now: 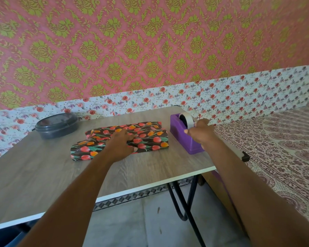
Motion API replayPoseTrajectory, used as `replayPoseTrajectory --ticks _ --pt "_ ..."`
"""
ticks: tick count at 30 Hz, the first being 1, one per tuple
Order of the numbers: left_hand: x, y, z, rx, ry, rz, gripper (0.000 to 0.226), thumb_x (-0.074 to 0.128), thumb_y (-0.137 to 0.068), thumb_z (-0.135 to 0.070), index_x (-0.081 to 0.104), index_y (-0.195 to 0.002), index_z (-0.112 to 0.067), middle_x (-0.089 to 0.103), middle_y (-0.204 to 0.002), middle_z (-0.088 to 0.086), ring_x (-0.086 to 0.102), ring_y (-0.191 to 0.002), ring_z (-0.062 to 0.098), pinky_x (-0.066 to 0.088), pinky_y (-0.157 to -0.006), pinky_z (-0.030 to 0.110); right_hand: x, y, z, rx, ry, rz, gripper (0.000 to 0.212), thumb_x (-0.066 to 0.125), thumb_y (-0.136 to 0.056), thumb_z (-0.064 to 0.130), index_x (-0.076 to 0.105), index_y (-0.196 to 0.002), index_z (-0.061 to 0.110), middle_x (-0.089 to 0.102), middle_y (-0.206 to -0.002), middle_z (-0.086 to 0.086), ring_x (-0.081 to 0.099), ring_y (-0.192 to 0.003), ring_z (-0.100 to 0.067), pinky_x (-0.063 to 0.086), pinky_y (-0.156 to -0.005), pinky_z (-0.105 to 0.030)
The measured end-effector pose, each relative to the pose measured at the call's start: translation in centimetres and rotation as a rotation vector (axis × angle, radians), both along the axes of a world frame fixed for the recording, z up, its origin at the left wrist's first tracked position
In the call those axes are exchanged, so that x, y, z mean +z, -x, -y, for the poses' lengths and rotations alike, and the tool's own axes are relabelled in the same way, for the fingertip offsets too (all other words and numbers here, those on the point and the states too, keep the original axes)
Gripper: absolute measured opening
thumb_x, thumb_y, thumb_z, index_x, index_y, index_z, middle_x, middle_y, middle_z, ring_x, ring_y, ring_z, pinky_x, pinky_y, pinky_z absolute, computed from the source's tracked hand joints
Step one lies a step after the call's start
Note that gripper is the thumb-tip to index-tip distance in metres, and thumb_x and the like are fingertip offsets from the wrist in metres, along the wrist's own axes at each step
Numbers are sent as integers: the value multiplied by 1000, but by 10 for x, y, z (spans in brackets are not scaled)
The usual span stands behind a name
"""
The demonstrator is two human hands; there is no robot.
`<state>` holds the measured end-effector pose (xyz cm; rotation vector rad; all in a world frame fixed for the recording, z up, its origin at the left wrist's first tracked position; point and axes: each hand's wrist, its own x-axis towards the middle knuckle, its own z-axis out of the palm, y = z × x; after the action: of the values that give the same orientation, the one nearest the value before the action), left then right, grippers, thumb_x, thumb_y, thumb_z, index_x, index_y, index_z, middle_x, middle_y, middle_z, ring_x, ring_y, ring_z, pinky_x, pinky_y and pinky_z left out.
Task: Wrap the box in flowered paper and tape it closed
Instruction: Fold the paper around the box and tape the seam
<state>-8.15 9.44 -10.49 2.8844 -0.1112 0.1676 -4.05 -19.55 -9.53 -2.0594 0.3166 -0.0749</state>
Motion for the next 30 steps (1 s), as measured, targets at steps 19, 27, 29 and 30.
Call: replayPoseTrajectory --ticks 19,27,29,30 --pt "0 4 1 10 -11 -7 63 66 -93 -38 43 -151 -28 37 -151 5 26 -143 30 29 -116 57 4 10 4 -295 -239 135 39 72 -84 30 54 -113 11 37 -142 -16 51 -111 -32 51 -89 -44" --pt "1 6 2 8 -33 -19 65 65 -94 -39 38 -153 -33 24 -163 5 16 -150 33 20 -120 59 8 14 12 -289 -511 122 30 69 -79 13 66 -107 2 67 -102 -16 56 -62 -15 44 -43 -25" --pt "0 5 0 8 -24 -21 65 65 -94 -40 39 -153 -33 26 -162 6 17 -149 33 21 -120 59 9 13 16 -308 -571 117 10 64 -88 6 66 -97 2 66 -87 -12 55 -57 -12 52 -48 -24" --pt "0 5 0 10 -23 -21 65 65 -94 -39 39 -153 -33 25 -162 6 16 -150 33 20 -120 60 11 16 16 -317 -599 109 4 61 -91 5 65 -93 3 64 -83 -10 56 -58 -12 53 -54 -24"
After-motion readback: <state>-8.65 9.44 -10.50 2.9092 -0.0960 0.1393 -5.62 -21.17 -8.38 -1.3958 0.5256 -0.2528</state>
